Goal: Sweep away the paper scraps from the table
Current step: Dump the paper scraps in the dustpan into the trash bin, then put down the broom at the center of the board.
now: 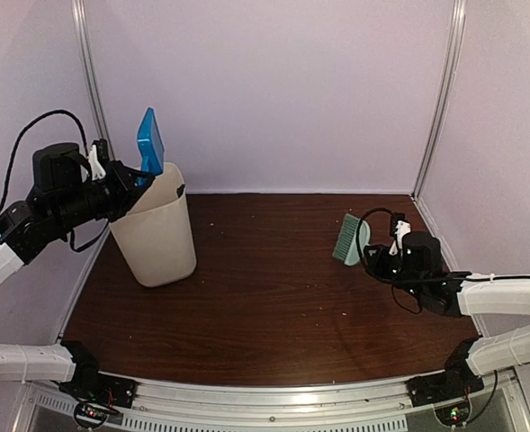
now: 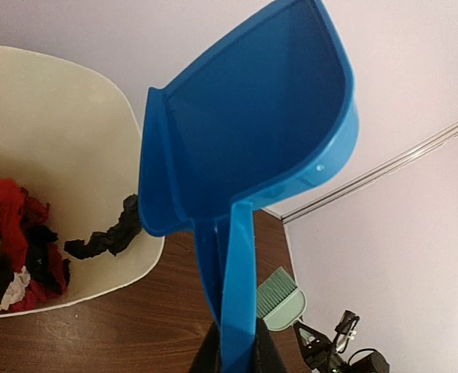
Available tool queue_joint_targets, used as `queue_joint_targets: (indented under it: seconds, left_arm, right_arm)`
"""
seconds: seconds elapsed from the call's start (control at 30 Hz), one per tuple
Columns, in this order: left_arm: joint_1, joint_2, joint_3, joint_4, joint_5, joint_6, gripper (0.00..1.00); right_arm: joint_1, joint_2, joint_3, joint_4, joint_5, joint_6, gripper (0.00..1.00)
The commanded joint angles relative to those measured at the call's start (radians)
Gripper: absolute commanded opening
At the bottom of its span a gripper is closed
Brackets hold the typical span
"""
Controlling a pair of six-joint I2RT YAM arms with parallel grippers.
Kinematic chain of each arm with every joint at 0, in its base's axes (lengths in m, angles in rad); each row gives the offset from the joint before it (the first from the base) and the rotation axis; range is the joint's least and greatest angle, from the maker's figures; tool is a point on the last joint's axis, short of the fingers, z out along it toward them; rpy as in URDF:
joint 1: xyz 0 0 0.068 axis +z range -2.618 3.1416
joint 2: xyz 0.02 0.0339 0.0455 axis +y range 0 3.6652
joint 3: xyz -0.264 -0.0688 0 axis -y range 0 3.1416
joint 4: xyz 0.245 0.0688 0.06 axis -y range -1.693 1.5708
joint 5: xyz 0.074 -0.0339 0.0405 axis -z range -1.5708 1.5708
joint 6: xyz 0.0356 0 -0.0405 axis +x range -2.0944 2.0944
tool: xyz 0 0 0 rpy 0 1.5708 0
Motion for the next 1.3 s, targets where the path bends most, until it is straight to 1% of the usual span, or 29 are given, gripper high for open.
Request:
queue_joint_targets:
  seconds: [0.0, 0.07, 0.13, 0.2, 0.3, 0.33, 0.4, 0.5, 0.57, 0.63, 0.87, 1.03, 1.27]
  left_arm:
    - [0.007, -0.032, -0.031, 0.157, 0.047, -0.078, 0.00]
    - [0.007, -0.037, -0.037, 0.183, 0.042, -0.060, 0.00]
    - [0.007, -0.018, -0.002, 0.170, 0.029, 0.009, 0.00]
    - [0.007, 0.023, 0.050, 0.134, 0.031, 0.081, 0.00]
    - [-0.001, 0.105, 0.114, 0.105, 0.078, 0.162, 0.00]
    - [-0.024, 0.132, 0.127, 0.105, 0.109, 0.181, 0.00]
    - [-0.083, 0.186, 0.166, 0.087, 0.096, 0.226, 0.00]
    - [-0.199, 0.275, 0.260, 0.021, -0.053, 0.310, 0.00]
    - [-0.246, 0.321, 0.298, -0.016, -0.095, 0.343, 0.00]
    - [-0.281, 0.362, 0.317, -0.045, -0.105, 0.373, 0.00]
    - [-0.410, 0.506, 0.350, -0.125, -0.188, 0.417, 0.00]
    - [-0.464, 0.592, 0.297, -0.126, -0.210, 0.408, 0.00]
    - [-0.517, 0.695, 0.193, -0.112, -0.233, 0.355, 0.00]
  right_arm:
    - [-0.007, -0.013, -0.004, 0.011, -0.012, -0.003, 0.00]
    - [-0.007, -0.010, -0.010, 0.016, -0.009, 0.000, 0.00]
    - [-0.007, -0.008, -0.012, 0.017, -0.003, 0.002, 0.00]
    - [-0.008, -0.011, -0.014, 0.013, 0.011, 0.006, 0.00]
    - [-0.008, -0.023, -0.019, -0.005, 0.065, 0.024, 0.00]
    - [-0.008, -0.029, -0.023, -0.019, 0.094, 0.038, 0.00]
    - [-0.011, -0.042, -0.034, -0.039, 0.150, 0.072, 0.00]
    - [-0.016, -0.056, -0.061, -0.062, 0.201, 0.120, 0.00]
    - [-0.019, -0.067, -0.075, -0.085, 0.231, 0.154, 0.00]
    - [-0.022, -0.082, -0.088, -0.113, 0.255, 0.180, 0.00]
    - [-0.023, -0.153, -0.172, -0.120, 0.289, 0.235, 0.00]
    - [-0.024, -0.199, -0.215, -0.129, 0.291, 0.269, 0.00]
    - [-0.024, -0.250, -0.270, -0.141, 0.311, 0.308, 0.09]
